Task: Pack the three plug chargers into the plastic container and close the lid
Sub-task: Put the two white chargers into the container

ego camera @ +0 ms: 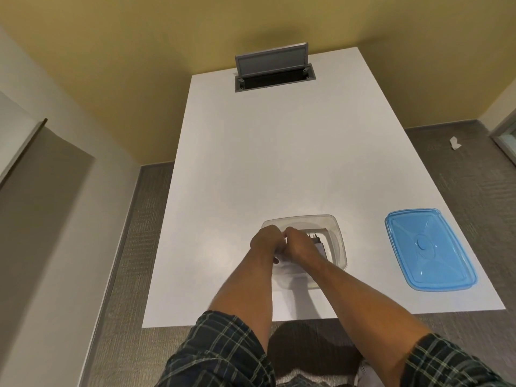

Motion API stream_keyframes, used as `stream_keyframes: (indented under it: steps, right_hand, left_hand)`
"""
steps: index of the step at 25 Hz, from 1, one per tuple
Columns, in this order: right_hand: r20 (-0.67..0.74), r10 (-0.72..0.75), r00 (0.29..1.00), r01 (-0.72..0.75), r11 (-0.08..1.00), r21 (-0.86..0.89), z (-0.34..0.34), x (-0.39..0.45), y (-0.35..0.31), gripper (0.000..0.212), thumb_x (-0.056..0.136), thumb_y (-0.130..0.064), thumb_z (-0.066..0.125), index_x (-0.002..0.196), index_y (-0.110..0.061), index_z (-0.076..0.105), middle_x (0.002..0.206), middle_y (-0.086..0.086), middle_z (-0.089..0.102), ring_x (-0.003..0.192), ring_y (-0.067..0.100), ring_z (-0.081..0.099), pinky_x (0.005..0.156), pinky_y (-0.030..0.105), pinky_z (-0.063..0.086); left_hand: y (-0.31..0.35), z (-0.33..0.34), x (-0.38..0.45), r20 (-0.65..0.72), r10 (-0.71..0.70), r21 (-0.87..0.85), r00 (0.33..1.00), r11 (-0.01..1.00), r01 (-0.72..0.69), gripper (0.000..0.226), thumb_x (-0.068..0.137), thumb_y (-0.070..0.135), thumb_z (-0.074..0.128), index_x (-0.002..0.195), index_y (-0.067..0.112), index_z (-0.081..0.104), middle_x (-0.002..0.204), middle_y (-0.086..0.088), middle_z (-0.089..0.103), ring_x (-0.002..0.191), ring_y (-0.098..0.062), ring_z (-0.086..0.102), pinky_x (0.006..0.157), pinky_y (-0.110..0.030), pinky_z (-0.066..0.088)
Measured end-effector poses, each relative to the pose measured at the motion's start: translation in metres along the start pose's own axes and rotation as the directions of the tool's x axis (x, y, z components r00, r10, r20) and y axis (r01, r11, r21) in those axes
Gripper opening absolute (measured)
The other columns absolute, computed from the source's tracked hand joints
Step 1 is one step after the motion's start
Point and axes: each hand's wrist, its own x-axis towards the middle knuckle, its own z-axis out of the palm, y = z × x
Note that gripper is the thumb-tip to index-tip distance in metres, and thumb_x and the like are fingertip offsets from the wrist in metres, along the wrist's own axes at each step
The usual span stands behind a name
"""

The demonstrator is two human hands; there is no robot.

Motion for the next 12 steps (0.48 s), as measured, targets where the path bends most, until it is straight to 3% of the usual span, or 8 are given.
stream_keyframes:
  steps: [4, 6, 12]
  right_hand:
    - [0.029, 0.014, 0.999, -0.011, 0.995, -0.098, -0.001, 0.003, -0.009, 0.022, 0.080, -0.021, 0.068, 0.099, -0.008, 0.067, 0.099, 0.011, 0.075, 0.093, 0.030, 0.071, 0.070, 0.030, 0.050]
    - [0.042, 0.020, 0.999, -0.014, 0.990, -0.139, -0.003, 0.003, -0.013, 0.009, 0.081, -0.018, 0.066, 0.084, -0.011, 0.062, 0.095, 0.011, 0.076, 0.090, 0.031, 0.072, 0.069, 0.032, 0.051]
    - [0.031, 0.017, 0.999, -0.011, 0.982, -0.188, -0.006, 0.002, -0.015, 0.009, 0.082, -0.012, 0.065, 0.078, -0.015, 0.058, 0.093, 0.012, 0.075, 0.089, 0.032, 0.072, 0.064, 0.030, 0.046]
  left_hand:
    - [-0.002, -0.001, 0.003, -0.007, 0.011, 0.009, 1.000, 1.000, -0.011, 0.022, 0.091, 0.003, 0.057, 0.070, 0.011, 0.054, 0.060, -0.003, 0.063, 0.043, -0.019, 0.062, 0.058, -0.021, 0.050]
    - [-0.004, -0.002, 0.004, -0.006, 0.013, 0.017, 1.000, 1.000, -0.013, 0.022, 0.090, 0.002, 0.058, 0.070, 0.011, 0.053, 0.058, -0.002, 0.062, 0.039, -0.017, 0.061, 0.054, -0.019, 0.049]
    - [-0.005, -0.003, 0.002, -0.020, 0.032, 0.030, 0.999, 0.999, -0.031, 0.023, 0.090, 0.000, 0.055, 0.071, 0.012, 0.051, 0.059, -0.001, 0.061, 0.029, -0.012, 0.055, 0.048, -0.020, 0.046]
